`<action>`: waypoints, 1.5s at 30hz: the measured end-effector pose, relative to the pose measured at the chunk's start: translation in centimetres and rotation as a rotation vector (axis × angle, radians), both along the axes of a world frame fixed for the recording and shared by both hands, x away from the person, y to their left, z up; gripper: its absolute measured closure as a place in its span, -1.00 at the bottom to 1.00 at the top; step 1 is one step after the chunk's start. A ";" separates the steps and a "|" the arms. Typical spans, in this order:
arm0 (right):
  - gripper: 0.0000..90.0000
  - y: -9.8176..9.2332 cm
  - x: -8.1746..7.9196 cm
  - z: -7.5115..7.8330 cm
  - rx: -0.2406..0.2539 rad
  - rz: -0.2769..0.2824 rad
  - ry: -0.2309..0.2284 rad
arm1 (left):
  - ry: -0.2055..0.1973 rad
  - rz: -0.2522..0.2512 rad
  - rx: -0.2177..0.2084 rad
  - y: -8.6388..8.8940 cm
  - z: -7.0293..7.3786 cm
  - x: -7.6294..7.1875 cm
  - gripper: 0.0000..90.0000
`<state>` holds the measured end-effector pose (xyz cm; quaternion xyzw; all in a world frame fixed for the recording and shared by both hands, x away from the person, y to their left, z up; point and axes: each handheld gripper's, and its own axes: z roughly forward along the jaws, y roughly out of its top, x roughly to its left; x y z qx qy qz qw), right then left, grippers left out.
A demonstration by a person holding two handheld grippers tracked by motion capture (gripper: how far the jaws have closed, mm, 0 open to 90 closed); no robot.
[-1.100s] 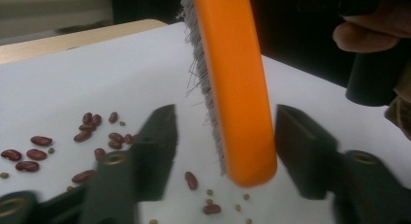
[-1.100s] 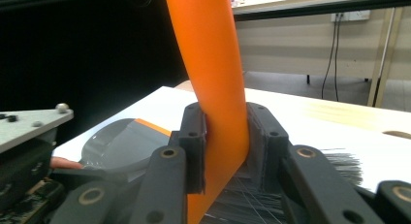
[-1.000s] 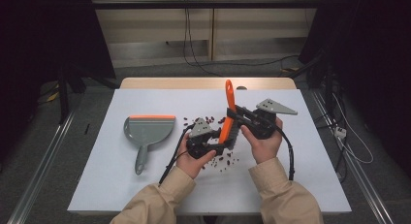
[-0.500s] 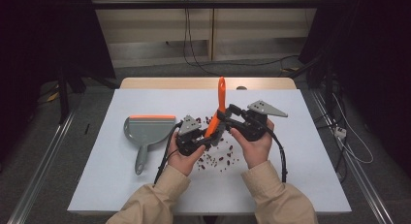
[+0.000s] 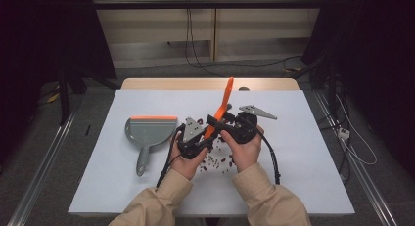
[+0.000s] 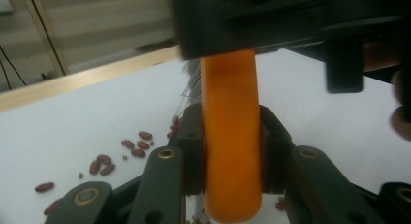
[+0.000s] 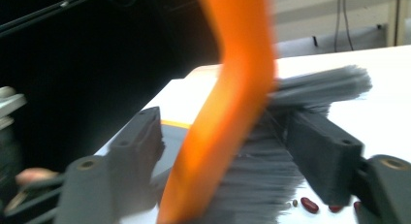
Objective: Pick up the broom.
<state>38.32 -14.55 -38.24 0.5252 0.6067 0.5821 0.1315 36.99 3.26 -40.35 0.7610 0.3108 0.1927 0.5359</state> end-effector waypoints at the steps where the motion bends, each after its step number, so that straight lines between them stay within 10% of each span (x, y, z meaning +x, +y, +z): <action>1: -0.31 0.0 0.1 0.0 -0.002 -0.010 0.009 | -0.016 -0.001 0.003 -0.1 0.1 -0.2 0.53; 14: 0.55 -0.6 1.0 0.5 0.094 0.023 0.113 | -0.084 0.011 0.037 -0.8 -0.1 -0.2 0.21; 30: 0.55 -6.6 1.7 1.5 -0.249 0.030 0.080 | -0.010 -0.035 -0.013 2.5 0.9 0.3 -0.36; 45: 0.55 -10.8 1.3 1.0 -0.364 0.082 0.148 | 0.029 -0.060 -0.036 6.3 1.5 0.3 -0.65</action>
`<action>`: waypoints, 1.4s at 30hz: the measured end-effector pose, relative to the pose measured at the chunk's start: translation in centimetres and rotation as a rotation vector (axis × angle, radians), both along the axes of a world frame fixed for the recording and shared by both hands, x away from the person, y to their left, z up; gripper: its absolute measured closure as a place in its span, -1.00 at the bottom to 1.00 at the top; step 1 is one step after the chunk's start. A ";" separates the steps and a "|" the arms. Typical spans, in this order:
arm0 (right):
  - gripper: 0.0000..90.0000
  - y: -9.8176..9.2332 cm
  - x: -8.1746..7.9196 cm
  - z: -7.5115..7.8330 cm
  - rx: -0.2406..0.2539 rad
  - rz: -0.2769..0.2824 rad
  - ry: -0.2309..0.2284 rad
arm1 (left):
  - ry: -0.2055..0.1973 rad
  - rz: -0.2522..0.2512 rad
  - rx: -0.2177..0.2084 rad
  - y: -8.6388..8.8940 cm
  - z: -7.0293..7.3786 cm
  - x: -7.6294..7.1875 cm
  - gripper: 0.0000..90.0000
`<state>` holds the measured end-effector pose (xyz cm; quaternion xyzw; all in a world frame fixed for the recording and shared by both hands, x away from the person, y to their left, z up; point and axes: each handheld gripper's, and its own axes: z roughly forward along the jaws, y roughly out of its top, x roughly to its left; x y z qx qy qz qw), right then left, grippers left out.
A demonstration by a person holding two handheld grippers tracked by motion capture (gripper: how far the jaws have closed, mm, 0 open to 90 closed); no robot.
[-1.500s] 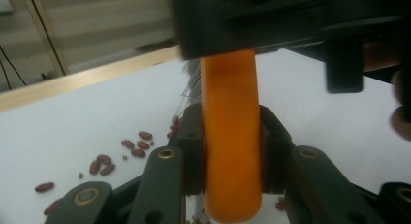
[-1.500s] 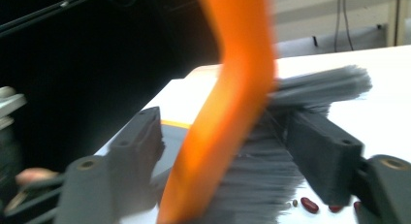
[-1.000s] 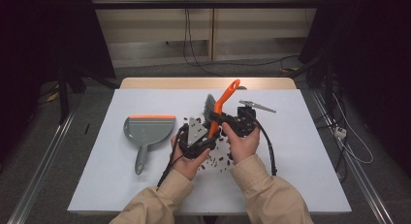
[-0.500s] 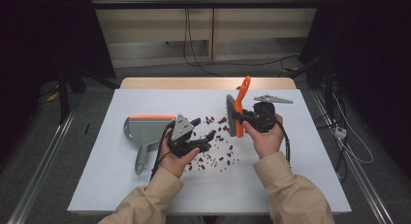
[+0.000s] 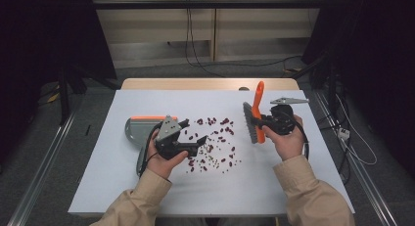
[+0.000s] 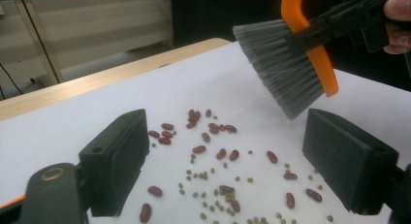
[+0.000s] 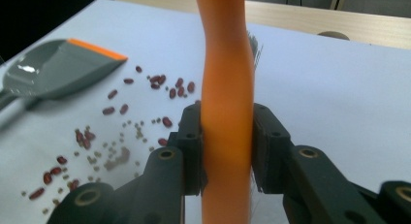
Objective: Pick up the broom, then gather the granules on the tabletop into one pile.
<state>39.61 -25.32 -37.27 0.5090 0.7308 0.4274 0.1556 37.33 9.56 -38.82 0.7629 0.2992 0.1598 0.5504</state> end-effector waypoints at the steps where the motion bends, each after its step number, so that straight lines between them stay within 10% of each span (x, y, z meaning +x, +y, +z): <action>1: 0.55 -0.1 0.0 0.0 -0.014 0.002 0.007 | 0.002 0.001 0.002 0.4 0.1 0.0 -0.66; 17: 0.55 -1.7 0.8 -0.7 -0.152 0.009 0.123 | 0.005 0.017 -0.020 6.7 0.4 -0.2 -0.76; 24: 0.56 -0.5 2.3 -2.2 -0.204 0.011 0.100 | 0.016 0.040 -0.008 8.5 -0.3 -0.1 -0.78; 42: 0.54 0.3 3.9 -4.0 -0.182 0.006 0.098 | 0.053 0.062 -0.014 11.2 -1.4 -0.2 -0.82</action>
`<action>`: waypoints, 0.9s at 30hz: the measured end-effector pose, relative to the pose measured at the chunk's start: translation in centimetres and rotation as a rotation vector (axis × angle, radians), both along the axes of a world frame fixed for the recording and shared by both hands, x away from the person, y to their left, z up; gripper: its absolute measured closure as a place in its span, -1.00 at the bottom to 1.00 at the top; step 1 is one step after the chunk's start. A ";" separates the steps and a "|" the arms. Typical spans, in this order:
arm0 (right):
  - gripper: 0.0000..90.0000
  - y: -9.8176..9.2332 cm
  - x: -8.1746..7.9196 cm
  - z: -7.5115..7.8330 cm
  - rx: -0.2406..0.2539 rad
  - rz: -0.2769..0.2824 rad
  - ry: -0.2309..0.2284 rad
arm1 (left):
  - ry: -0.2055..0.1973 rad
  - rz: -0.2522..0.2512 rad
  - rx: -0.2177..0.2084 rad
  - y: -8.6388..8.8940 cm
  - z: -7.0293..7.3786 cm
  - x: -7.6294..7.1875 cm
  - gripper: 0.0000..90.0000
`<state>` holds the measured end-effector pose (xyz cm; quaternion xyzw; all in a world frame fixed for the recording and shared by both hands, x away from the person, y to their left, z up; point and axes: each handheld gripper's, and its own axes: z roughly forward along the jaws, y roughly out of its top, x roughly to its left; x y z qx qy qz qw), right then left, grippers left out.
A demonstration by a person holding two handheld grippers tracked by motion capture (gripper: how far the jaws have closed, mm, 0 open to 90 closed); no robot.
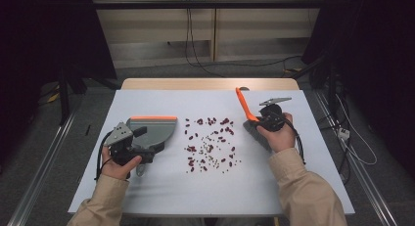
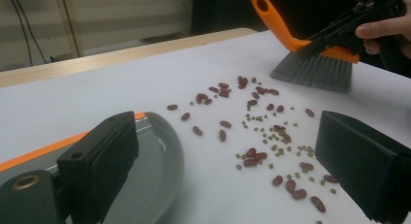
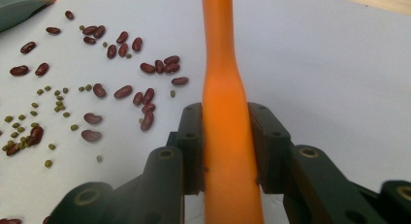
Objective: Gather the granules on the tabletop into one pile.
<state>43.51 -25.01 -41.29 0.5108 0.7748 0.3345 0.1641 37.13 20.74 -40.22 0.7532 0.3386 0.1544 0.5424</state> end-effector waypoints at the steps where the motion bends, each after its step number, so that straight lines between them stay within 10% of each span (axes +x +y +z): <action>1: 0.52 0.0 0.0 0.0 -0.003 0.004 -0.004 | 0.002 0.001 -0.004 0.1 -0.1 0.0 -0.82; 13: 0.31 -1.1 -1.4 0.4 -0.027 0.033 0.032 | 0.015 0.015 0.010 0.8 -0.6 -0.5 -0.82; 27: 0.58 -1.3 -1.7 0.0 -0.072 0.020 0.045 | 0.015 0.015 0.012 0.9 -0.7 -0.4 -0.82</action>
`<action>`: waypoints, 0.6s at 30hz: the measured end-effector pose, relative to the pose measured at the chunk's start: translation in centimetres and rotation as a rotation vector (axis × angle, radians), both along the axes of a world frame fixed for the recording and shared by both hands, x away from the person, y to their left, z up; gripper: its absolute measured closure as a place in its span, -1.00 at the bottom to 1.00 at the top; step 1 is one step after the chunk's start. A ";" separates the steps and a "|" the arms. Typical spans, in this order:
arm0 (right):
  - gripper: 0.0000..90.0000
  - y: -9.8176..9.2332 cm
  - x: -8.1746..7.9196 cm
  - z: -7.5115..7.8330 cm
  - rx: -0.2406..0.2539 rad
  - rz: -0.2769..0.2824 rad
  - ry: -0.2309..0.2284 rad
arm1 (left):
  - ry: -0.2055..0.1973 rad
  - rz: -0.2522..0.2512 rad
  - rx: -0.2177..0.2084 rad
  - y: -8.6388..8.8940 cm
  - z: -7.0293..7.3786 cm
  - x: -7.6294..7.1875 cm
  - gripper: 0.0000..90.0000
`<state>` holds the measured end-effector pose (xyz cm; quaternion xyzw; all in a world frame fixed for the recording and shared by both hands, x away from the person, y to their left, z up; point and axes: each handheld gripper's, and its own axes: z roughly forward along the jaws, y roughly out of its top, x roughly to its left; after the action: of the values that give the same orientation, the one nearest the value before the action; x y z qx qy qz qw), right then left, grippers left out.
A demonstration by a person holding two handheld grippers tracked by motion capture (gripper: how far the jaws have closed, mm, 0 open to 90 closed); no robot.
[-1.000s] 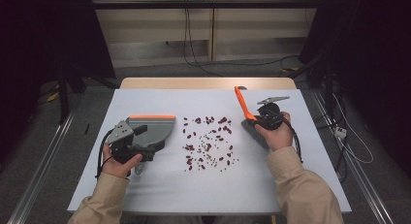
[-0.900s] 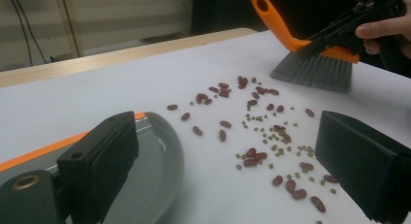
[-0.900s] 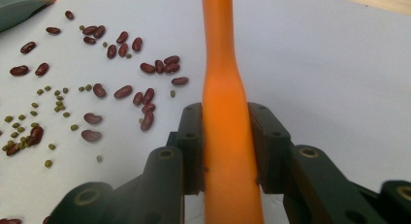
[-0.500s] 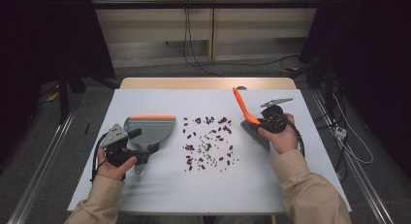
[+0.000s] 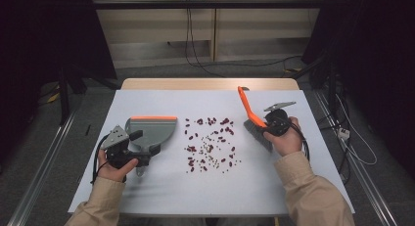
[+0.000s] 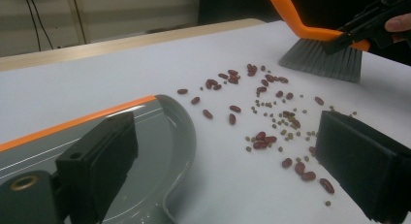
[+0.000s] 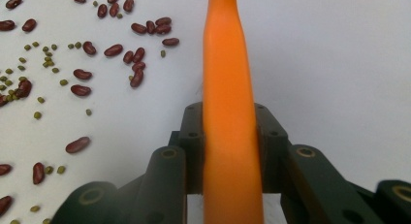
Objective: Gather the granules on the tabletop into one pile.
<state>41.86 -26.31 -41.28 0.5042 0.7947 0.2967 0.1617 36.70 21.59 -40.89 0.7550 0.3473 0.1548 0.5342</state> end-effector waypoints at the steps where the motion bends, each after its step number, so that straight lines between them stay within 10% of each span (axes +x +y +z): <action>1: 0.58 0.0 0.0 0.1 -0.003 -0.009 0.009 | 0.001 0.000 -0.001 0.0 0.0 0.0 -0.82; 6: 0.58 -0.3 0.8 0.3 0.099 0.006 -0.020 | 0.002 -0.005 0.000 0.1 -0.1 -0.1 -0.82; 18: 0.58 2.5 6.6 -0.3 0.016 0.141 -0.202 | 0.023 0.005 -0.016 1.8 -0.8 0.0 -0.87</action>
<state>48.41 -23.86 -41.59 0.4159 0.8054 0.3631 0.2157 36.69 23.40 -41.68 0.7516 0.3566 0.1450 0.5357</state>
